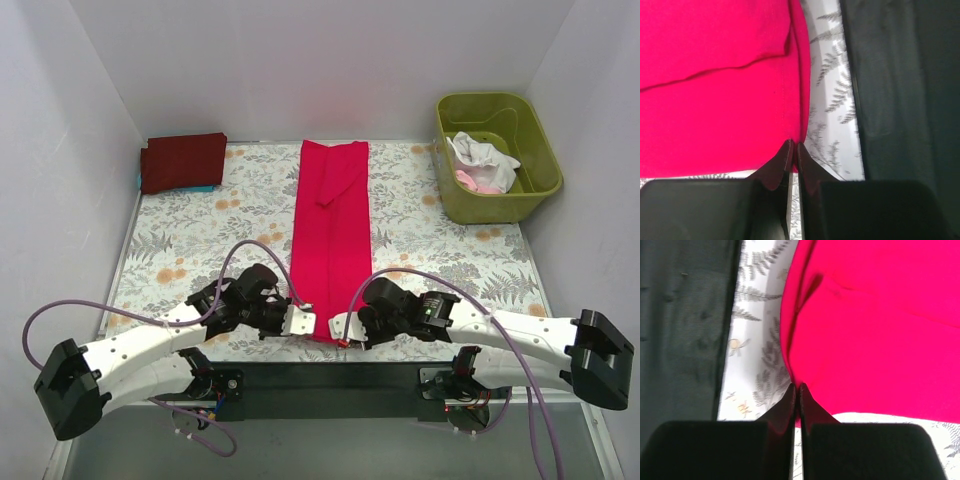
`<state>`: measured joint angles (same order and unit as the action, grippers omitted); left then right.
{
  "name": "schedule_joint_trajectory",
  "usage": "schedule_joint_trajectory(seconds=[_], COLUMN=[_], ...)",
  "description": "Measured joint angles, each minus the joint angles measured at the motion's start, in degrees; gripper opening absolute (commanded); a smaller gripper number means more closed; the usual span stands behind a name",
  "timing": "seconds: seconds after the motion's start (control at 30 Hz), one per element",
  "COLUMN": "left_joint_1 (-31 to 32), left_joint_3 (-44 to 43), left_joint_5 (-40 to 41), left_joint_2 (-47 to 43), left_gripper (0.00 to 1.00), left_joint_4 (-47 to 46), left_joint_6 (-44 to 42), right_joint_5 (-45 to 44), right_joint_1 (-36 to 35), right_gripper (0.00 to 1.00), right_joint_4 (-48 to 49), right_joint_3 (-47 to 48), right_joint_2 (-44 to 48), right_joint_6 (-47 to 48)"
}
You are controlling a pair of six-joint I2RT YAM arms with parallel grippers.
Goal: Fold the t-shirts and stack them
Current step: Fold the tshirt
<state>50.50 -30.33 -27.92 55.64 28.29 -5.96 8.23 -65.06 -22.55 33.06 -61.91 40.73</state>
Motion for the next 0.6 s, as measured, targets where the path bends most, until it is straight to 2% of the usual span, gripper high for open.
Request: schedule_joint_trajectory(seconds=[0.17, 0.3, 0.47, 0.6], left_joint_1=[0.02, -1.03, -5.57, -11.63], left_joint_3=[-4.04, -6.43, -8.22, -10.27], left_joint_5=[-3.78, -4.15, -4.94, -6.6], left_joint_2=[-3.58, -4.44, -1.51, 4.68], left_gripper=[0.0, 0.0, 0.0, 0.0], left_joint_4=[7.45, 9.94, 9.51, 6.95], left_joint_6=[0.48, 0.87, 0.26, -1.29], right_joint_5=[0.85, 0.24, 2.43, 5.03], right_joint_1=[-2.29, -1.75, 7.39, 14.43], right_gripper=[0.01, 0.01, 0.01, 0.01], right_joint_4=[-4.46, -5.75, -6.47, -6.91], right_joint_3=[2.32, 4.48, 7.85, 12.2], right_joint_2=[2.78, 3.87, 1.92, -2.93], right_joint_6=[-2.32, -1.92, 3.34, 9.09])
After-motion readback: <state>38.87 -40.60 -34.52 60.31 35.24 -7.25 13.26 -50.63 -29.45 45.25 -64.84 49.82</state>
